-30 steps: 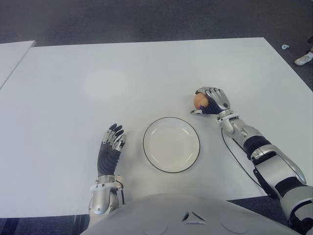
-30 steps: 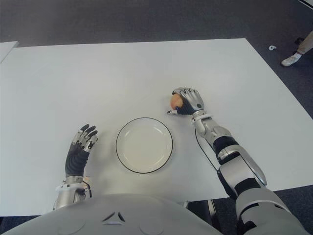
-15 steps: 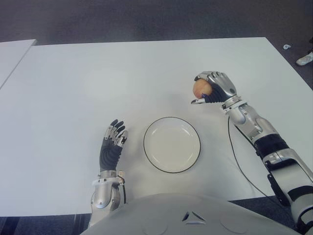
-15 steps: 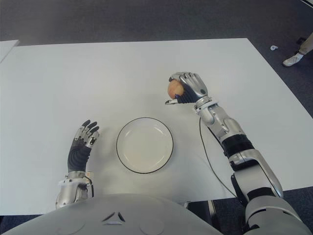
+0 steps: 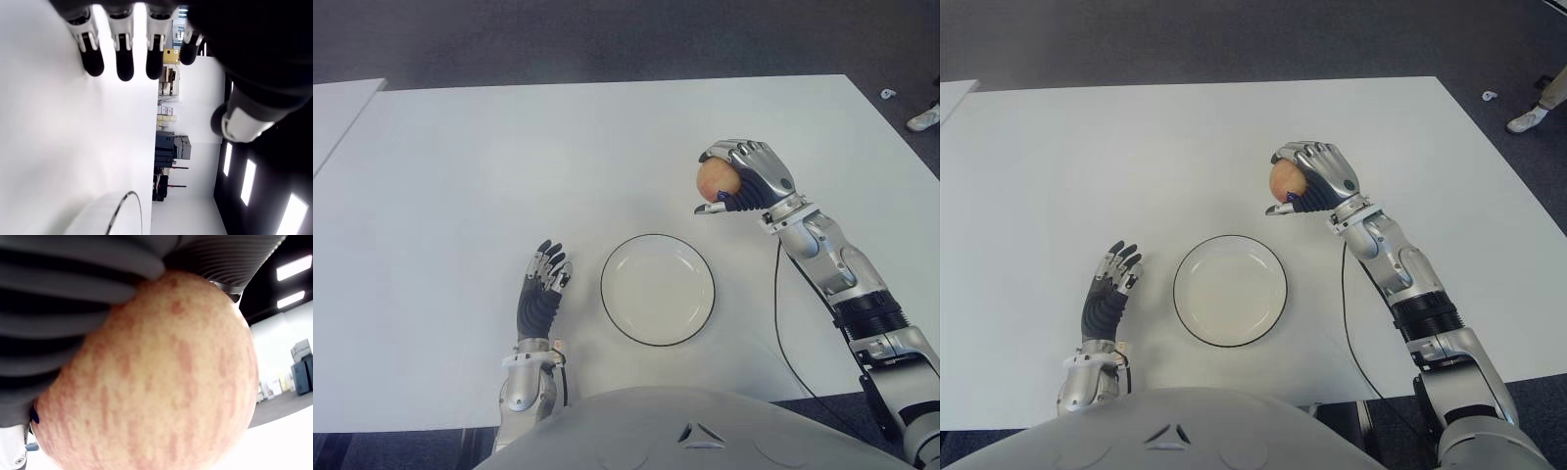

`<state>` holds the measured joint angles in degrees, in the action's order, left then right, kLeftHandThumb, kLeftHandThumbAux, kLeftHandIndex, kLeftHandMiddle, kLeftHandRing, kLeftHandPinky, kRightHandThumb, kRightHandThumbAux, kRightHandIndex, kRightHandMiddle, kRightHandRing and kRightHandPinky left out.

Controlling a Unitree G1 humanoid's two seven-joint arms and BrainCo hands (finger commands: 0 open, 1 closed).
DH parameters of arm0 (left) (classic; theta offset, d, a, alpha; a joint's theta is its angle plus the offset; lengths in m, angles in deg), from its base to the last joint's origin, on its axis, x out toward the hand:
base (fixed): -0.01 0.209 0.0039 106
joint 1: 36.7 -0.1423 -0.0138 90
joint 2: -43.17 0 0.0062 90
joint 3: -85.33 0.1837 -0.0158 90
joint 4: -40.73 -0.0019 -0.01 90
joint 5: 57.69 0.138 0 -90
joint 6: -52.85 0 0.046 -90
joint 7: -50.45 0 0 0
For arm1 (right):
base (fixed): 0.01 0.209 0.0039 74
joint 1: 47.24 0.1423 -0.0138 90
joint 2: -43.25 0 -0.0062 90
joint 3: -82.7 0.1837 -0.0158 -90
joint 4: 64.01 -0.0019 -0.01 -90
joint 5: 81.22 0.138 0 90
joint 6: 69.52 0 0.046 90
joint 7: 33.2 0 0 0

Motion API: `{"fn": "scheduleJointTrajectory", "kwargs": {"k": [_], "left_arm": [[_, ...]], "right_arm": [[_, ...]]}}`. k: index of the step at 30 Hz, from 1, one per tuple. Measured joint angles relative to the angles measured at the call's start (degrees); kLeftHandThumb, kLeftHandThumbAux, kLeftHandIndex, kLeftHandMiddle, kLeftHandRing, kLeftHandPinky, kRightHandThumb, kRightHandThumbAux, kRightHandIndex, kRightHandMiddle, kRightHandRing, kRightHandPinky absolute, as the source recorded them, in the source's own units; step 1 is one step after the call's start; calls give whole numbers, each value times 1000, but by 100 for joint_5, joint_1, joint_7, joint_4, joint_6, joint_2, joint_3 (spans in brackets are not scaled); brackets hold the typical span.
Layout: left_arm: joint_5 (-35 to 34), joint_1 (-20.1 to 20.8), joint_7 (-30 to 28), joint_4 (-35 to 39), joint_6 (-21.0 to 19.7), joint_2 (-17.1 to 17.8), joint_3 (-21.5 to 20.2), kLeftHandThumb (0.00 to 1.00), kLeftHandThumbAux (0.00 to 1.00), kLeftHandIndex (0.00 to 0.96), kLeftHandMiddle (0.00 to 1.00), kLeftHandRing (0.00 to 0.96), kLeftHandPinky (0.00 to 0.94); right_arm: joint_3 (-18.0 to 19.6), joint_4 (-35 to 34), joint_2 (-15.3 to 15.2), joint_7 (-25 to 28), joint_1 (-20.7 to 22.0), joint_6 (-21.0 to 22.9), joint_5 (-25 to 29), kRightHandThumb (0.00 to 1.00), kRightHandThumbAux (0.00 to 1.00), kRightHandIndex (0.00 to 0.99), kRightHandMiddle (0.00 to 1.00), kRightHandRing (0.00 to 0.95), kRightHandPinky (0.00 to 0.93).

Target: Put the apples into the plate.

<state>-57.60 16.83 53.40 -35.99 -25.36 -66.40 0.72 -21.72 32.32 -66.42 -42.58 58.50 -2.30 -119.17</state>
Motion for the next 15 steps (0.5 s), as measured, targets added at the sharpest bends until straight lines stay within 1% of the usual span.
{"fn": "scheduleJointTrajectory", "kwargs": {"k": [4, 9, 15], "left_arm": [[24, 40, 1, -15, -2, -2, 0, 248, 566, 96, 145, 149, 161], [68, 101, 1, -42, -2, -11, 3, 259, 571, 87, 142, 144, 149], [108, 124, 2, -50, -1, -38, 8, 275, 566, 77, 138, 135, 136]], "right_arm": [[61, -385, 54, 47, -212, 10, -53, 736, 711, 440, 873, 858, 849], [49, -826, 146, 149, -493, -6, -186, 735, 711, 440, 872, 859, 854], [-126, -1167, 254, 168, -780, -112, -518, 734, 711, 440, 873, 863, 864]]}}
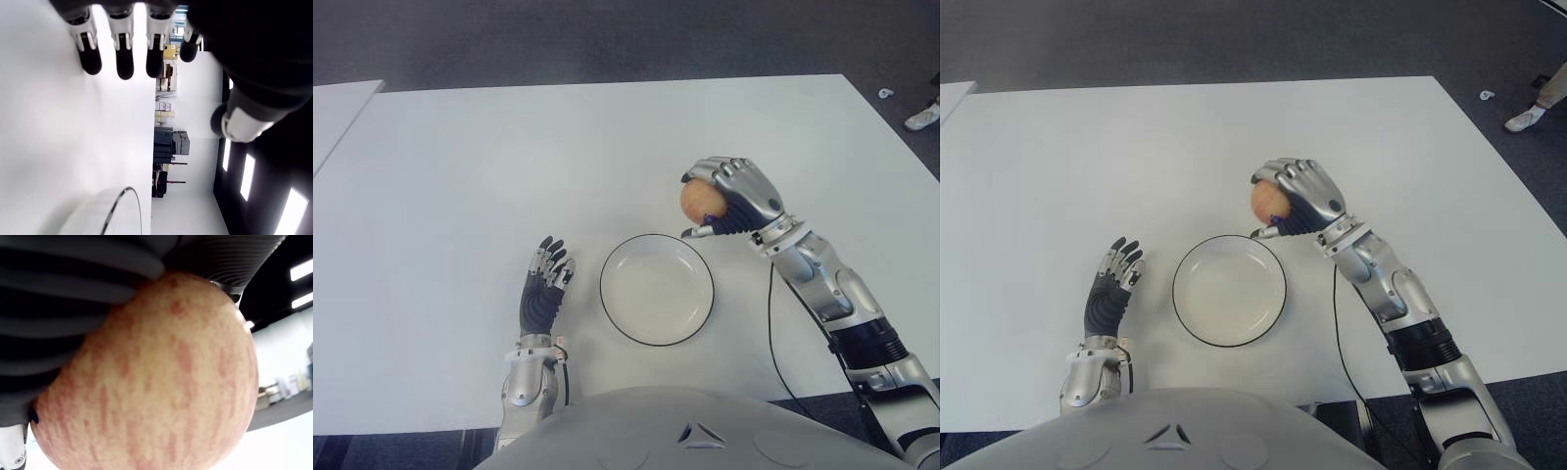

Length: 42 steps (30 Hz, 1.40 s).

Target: Put the apples into the plate.

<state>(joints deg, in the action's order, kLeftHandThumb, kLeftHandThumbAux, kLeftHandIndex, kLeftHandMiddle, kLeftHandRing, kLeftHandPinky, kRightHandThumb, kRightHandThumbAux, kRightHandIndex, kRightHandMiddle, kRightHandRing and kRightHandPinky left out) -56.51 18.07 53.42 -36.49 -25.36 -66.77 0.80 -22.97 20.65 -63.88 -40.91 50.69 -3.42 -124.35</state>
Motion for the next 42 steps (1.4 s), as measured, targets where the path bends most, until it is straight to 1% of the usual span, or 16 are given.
{"fn": "scheduleJointTrajectory", "kwargs": {"k": [6, 11, 17, 20, 28, 30, 37, 42], "left_arm": [[55, 26, 27, -43, 29, -48, 9, 275, 564, 69, 134, 130, 131], [61, 36, 39, -82, 85, -60, 9, 282, 572, 65, 133, 129, 134], [60, 39, 39, -98, 93, -63, 8, 298, 584, 61, 132, 127, 133], [60, 39, 39, -98, 93, -66, 9, 310, 591, 61, 130, 124, 128], [67, 35, 43, -98, 93, -77, 14, 335, 596, 66, 132, 123, 129], [68, 35, 44, -97, 93, -82, 20, 339, 597, 68, 134, 124, 127], [101, 26, 48, -97, 127, -90, 74, 340, 596, 69, 136, 122, 116], [99, 14, 48, -98, 191, -88, 109, 333, 592, 71, 140, 129, 131]], "right_arm": [[-254, -168, 101, 10, -214, -253, -268, 733, 710, 440, 871, 866, 860], [-354, -175, 93, 34, -249, -557, -277, 727, 711, 440, 880, 869, 866], [-417, -172, 86, 45, -308, -789, -307, 722, 712, 440, 889, 870, 865], [-443, -191, 103, 98, -365, -814, -309, 720, 712, 440, 878, 859, 842], [-558, -298, 206, 371, -554, -811, -337, 720, 712, 440, 869, 853, 858], [-601, -285, 289, 380, -551, -805, -419, 721, 711, 440, 869, 855, 860], [-852, 143, 598, 198, -500, -813, -728, 725, 710, 440, 868, 858, 859], [-977, 625, 650, -52, -421, -869, -927, 727, 710, 440, 867, 857, 856]]}}
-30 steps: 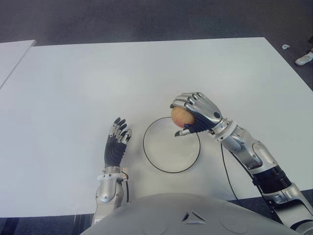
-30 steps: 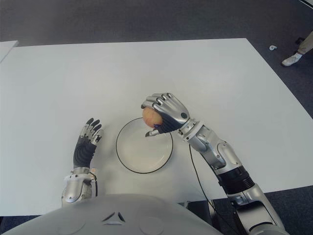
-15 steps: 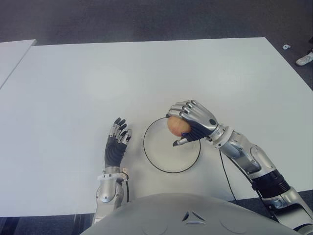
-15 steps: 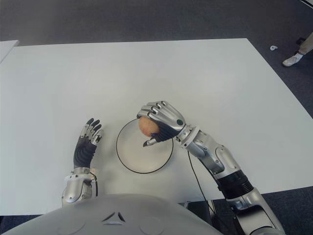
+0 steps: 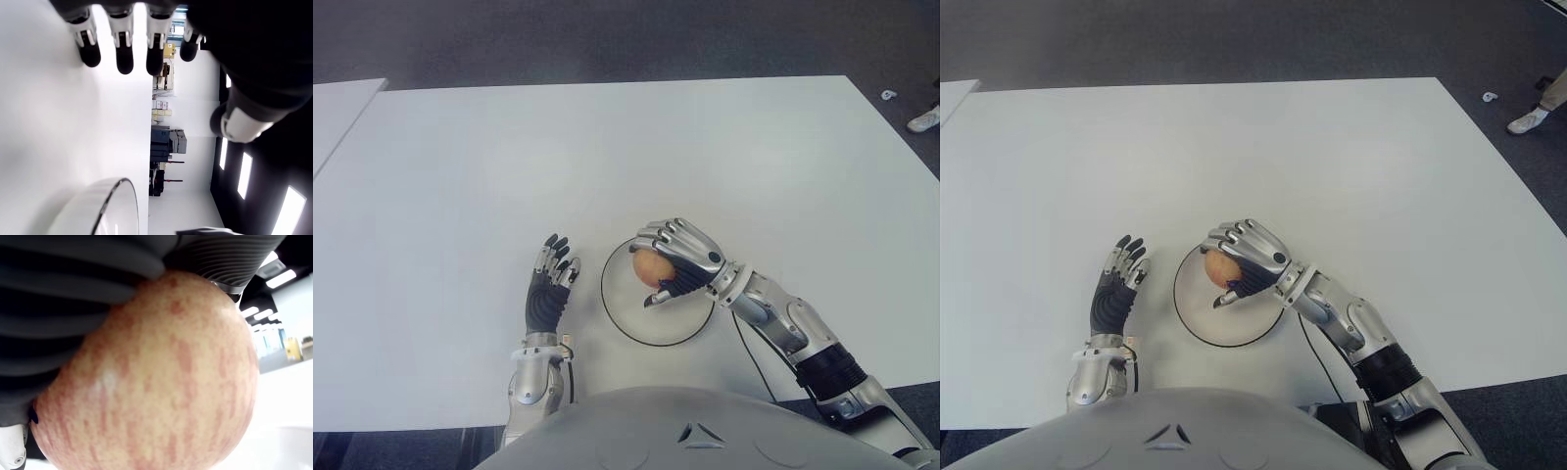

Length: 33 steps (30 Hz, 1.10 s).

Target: Put the apples into the plate.

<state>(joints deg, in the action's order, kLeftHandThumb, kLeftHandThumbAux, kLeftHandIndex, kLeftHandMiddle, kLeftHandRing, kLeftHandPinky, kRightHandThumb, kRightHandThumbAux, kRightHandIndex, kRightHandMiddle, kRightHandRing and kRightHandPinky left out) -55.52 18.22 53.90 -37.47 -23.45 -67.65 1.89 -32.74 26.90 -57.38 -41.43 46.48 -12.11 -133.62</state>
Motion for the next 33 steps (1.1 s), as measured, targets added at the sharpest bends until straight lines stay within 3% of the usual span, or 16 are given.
{"fn": "scheduleJointTrajectory", "kwargs": {"k": [6, 29, 31, 33], "left_arm": [[-4, -5, 0, -8, 101, 1, 3, 326, 599, 73, 143, 134, 140], [-14, -82, 0, 26, 170, 20, 6, 321, 597, 73, 122, 116, 124], [-11, -84, 0, 46, 170, 20, 9, 317, 596, 73, 121, 115, 125], [-8, -86, 0, 68, 170, 21, 10, 309, 598, 71, 120, 115, 127]], "right_arm": [[-69, 333, 35, -196, 56, 1, -82, 727, 710, 440, 869, 859, 861], [-126, 590, 114, -425, 113, 0, -66, 726, 709, 440, 864, 855, 839], [-143, 619, 115, -414, 116, 0, -42, 716, 710, 436, 790, 764, 731], [-158, 620, 116, -315, 115, 1, 30, 694, 714, 421, 542, 511, 505]]}}
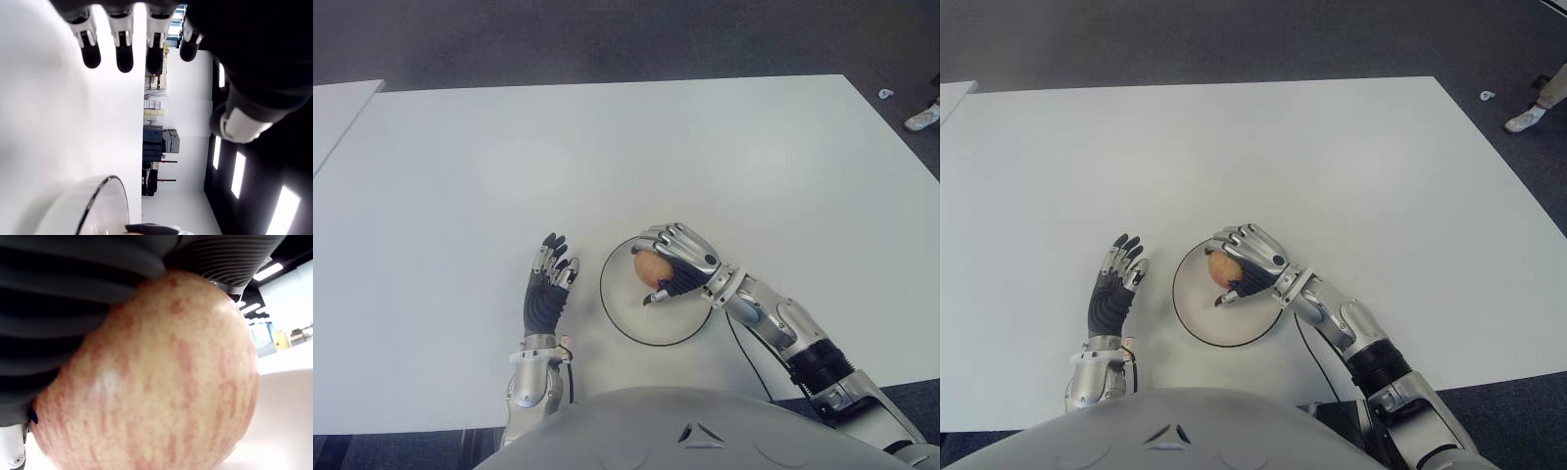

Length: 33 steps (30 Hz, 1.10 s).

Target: Put the apples into the plate.

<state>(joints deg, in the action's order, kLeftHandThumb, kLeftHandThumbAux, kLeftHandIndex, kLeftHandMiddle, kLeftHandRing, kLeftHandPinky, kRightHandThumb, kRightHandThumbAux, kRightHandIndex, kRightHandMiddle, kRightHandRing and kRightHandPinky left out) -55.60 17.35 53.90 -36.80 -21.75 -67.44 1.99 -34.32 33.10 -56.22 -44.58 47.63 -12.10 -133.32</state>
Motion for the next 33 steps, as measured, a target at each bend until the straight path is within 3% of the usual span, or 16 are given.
{"fn": "scheduleJointTrajectory", "kwargs": {"k": [3, 7, 13, 33], "left_arm": [[2, -1, 0, 4, 0, 2, -2, 291, 596, 68, 119, 117, 131], [3, -7, 0, 4, 0, 6, -7, 274, 593, 66, 118, 117, 131], [0, 6, -1, -14, -1, 14, -38, 244, 583, 63, 120, 116, 116], [-38, 163, -5, -254, 0, 41, -128, 217, 573, 61, 123, 121, 125]], "right_arm": [[-6, -72, -2, 245, -18, 27, 91, 394, 532, 205, 244, 221, 248], [-5, -218, -13, 435, -50, 66, 112, 244, 436, 89, 91, 71, 109], [8, -376, -57, 469, -51, 66, 62, 164, 361, 14, 12, 8, 16], [73, -469, -272, 136, 5, -89, 9, 163, 232, 0, 0, 0, 0]]}}
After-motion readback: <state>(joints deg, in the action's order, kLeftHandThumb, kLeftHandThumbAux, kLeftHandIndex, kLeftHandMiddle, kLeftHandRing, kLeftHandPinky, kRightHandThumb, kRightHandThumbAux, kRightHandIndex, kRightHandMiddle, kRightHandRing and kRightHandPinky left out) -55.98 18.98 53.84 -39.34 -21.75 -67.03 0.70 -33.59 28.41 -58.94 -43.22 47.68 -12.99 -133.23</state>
